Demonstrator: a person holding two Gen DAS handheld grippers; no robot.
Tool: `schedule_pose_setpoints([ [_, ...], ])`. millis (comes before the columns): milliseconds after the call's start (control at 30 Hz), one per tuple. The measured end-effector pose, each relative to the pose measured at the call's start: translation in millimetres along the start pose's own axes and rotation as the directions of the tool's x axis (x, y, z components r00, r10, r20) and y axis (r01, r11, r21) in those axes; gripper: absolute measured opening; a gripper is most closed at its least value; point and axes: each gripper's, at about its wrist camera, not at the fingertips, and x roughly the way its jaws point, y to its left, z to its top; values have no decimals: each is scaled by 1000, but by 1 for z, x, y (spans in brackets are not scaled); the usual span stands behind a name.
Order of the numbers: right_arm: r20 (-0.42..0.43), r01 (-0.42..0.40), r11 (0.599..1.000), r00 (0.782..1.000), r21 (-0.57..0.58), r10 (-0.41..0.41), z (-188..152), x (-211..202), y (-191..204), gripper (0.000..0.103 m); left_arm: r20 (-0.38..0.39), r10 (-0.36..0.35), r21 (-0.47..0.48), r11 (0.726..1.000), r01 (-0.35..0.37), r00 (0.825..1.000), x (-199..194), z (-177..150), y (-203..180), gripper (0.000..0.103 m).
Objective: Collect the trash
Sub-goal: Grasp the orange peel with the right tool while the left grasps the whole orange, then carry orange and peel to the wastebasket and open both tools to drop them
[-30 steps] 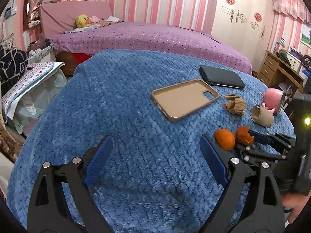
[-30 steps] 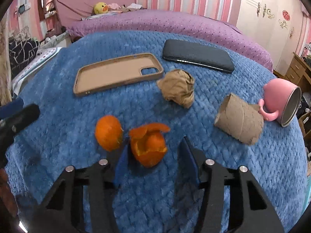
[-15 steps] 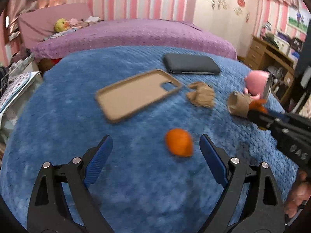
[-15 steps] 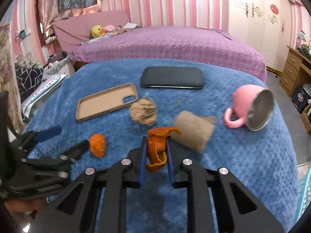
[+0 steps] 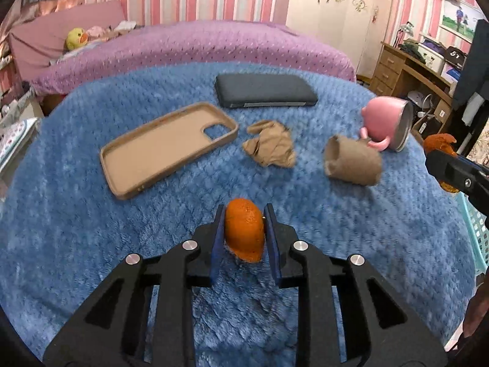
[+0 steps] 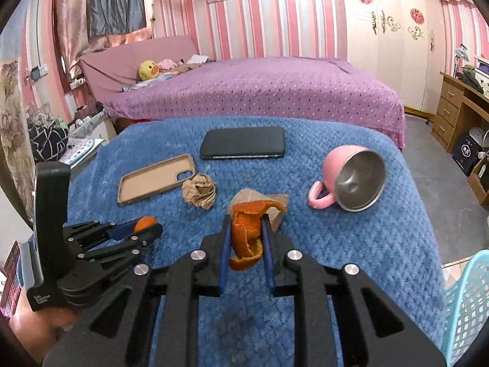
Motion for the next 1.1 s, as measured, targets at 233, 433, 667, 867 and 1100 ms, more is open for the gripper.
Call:
schedule_pose_setpoints([
  [233,69,6,999,998,45,-9,-11,-48,-29,19,107,-48,6,999,48,993,-39,8,-17,22],
  [433,115,47,997,992,57,-53,-16,-79,-54,19,174,-83,41,996,77,981,-65,7,-41,22],
  [667,143,101,990,983,97,-114,-23,-105,-89,19,216,-139,68,989,127,966,-80,10,-70,22],
  [867,145,150,983,976,110,-165,-27,-114,-109,19,217,-189,103,980,170,958,-84,9,-100,23],
  [1100,157,172,975,969,138,-193,-30,-126,-127,19,212,-229,143,969,201,950,-85,5,-126,23],
])
